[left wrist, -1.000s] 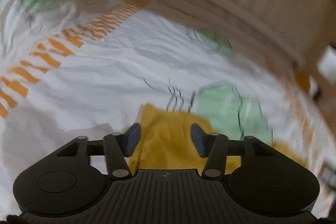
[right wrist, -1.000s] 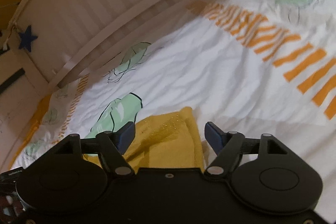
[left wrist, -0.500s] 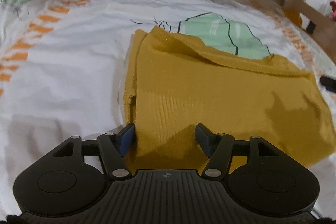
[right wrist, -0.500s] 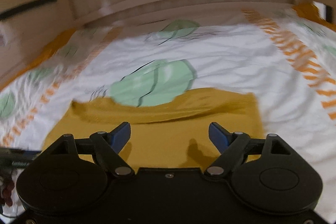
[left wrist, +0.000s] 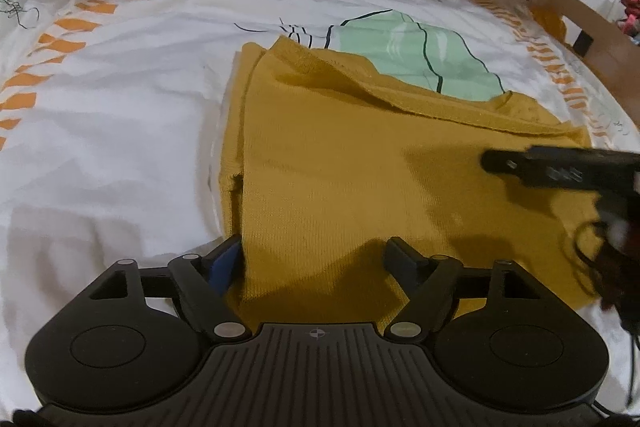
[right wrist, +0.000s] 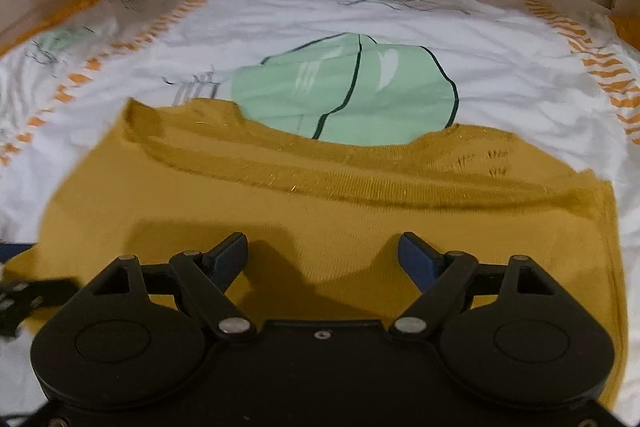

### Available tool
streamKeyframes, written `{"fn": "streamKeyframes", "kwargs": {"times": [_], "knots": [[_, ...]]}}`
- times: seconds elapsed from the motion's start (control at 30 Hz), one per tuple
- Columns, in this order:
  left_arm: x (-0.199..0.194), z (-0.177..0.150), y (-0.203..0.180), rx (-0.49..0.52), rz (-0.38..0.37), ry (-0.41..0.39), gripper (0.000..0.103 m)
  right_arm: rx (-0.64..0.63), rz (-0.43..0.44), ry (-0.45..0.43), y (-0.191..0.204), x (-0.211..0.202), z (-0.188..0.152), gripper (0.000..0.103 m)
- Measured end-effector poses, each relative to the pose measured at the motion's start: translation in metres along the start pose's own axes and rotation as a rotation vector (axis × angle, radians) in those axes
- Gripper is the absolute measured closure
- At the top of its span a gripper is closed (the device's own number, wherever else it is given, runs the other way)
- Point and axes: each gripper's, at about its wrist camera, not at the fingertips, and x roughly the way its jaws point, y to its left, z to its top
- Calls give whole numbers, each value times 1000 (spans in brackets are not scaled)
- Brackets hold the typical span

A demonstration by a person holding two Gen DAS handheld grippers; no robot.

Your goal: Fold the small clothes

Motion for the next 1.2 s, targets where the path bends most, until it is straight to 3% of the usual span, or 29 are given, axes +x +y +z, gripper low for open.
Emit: {"fn": "streamKeyframes", "kwargs": {"times": [0.4,0.5,0.63,0.77,0.87,0.97,1.2], "knots": [[2,0,-1,-5,-7,-1,21,85,-45,57,-13,55,46,6],[1,-1,0,-9,-9,-3,21,96,-31,48,-14,52,49,7],[1,-1,0,-39,-7,-8,21,151,-8,-33,-19,26,44,7],[1,-3,-1,-67,9,-21,21,84,-65,-59,-13,9,36,7],[1,-2,-4,-61,23,-24,21,9,-113,-24,-6,13,28,7],[2,-3,-4,-62,26,-28,21,-45,-133,13,-1,21,16,6],[1,-2,0,-80,12,-31,21,-93,-168,-8,9,13,8,5]]}}
